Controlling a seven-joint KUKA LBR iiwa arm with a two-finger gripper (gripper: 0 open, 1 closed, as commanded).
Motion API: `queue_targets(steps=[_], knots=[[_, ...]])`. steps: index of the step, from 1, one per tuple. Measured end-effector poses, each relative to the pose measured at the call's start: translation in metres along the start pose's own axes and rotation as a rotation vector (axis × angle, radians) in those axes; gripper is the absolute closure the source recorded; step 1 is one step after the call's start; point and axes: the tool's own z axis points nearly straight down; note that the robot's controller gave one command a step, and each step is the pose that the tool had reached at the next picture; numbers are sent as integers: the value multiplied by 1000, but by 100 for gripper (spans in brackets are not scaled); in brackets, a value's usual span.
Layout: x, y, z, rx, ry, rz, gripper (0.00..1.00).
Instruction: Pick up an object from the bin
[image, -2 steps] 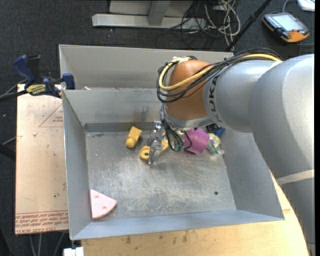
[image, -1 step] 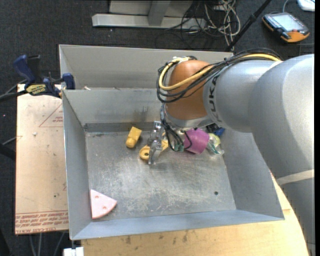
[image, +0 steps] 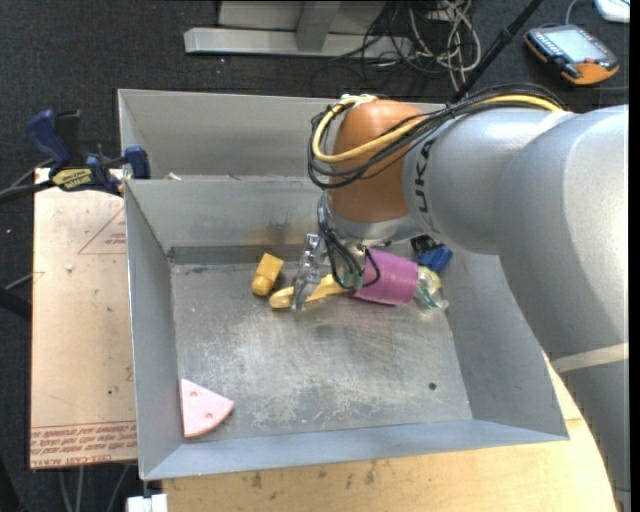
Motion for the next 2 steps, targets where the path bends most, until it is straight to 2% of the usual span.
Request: queue_targets(steps=[1, 2], knots=[[15, 14, -21, 6, 17, 5, 100], [8, 2, -48, 5, 16, 18, 100]])
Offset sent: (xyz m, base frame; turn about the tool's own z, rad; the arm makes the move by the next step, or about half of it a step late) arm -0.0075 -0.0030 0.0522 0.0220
